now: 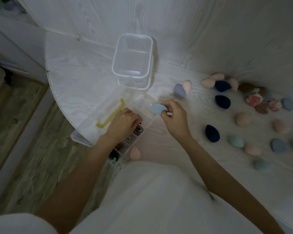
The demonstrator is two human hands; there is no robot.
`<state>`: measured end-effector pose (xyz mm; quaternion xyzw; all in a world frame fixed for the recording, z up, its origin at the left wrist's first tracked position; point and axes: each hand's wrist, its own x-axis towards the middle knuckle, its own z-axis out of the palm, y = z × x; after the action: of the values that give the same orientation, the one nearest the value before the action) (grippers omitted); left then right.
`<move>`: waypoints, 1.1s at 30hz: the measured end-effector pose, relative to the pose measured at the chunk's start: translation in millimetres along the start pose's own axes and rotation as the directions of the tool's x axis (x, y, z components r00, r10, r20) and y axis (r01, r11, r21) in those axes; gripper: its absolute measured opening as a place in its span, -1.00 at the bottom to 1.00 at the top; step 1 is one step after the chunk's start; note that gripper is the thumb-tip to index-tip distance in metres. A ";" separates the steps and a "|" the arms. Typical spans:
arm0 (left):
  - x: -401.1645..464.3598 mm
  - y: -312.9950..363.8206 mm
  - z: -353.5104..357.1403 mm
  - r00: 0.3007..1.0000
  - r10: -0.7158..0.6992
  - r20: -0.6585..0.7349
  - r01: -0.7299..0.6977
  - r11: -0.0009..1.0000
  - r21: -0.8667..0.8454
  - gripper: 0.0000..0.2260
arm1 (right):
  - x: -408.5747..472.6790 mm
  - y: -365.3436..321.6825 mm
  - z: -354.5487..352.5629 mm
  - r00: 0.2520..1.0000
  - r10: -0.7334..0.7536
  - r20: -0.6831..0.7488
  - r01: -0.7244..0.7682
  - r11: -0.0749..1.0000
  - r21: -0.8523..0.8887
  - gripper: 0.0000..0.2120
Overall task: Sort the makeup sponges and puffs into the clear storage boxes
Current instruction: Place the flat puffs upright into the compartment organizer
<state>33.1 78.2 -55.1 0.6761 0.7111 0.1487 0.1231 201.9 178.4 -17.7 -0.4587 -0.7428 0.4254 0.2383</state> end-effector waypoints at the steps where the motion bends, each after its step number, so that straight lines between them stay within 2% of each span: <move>1: -1.8 0.2 -0.4 1.000 0.001 0.002 -0.001 1.000 0.012 -0.86 | 0.4 -1.2 4.3 1.000 0.008 0.016 -0.008 1.000 0.012 -0.87; 5: -5.2 4.4 -3.7 0.999 0.020 0.039 -0.022 0.999 0.043 -0.73 | 0.6 -2.1 20.1 0.997 0.024 0.070 -0.025 1.000 0.003 -0.88; 9: -2.2 4.1 -5.5 0.999 -0.013 0.049 0.012 1.000 0.025 -0.71 | 2.5 -1.9 23.1 0.998 -0.002 0.067 0.004 1.000 -0.030 -0.88; 14: -4.1 4.0 -10.2 0.998 -0.052 -0.030 0.052 0.999 -0.006 -0.73 | 2.3 -4.2 32.2 0.982 -0.156 0.107 0.171 0.972 -0.162 -0.89; 18: -12.8 5.6 -7.0 0.988 -0.116 -0.103 0.123 0.991 0.060 -0.83 | 7.2 -6.0 46.5 0.932 -0.246 0.265 0.343 0.831 -0.438 -0.85; 20: -15.2 5.3 -3.4 0.983 -0.140 -0.121 0.149 0.986 0.071 -0.87 | 8.9 -5.8 54.1 0.911 -0.255 0.324 0.402 0.724 -0.561 -0.78; 22: -18.0 3.8 -1.3 0.978 -0.157 -0.138 0.168 0.983 0.070 -0.88 | 11.2 -6.8 57.2 0.905 -0.250 0.345 0.420 0.662 -0.621 -0.78; 27: -21.4 4.4 -0.5 0.971 -0.170 -0.171 0.177 0.984 0.023 -0.86 | 16.0 -3.8 48.1 0.872 -0.208 0.443 0.463 0.645 -0.607 -0.79; 33: -19.6 4.7 -4.6 0.966 -0.170 -0.196 0.173 0.985 -0.003 -0.91 | 17.9 -5.9 57.9 0.835 -0.315 0.452 0.545 0.592 -0.594 -0.96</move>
<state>36.8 58.6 -49.6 0.5950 0.7765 0.1983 0.0605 147.6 169.0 -43.7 -0.2480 -0.9629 0.1030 0.0271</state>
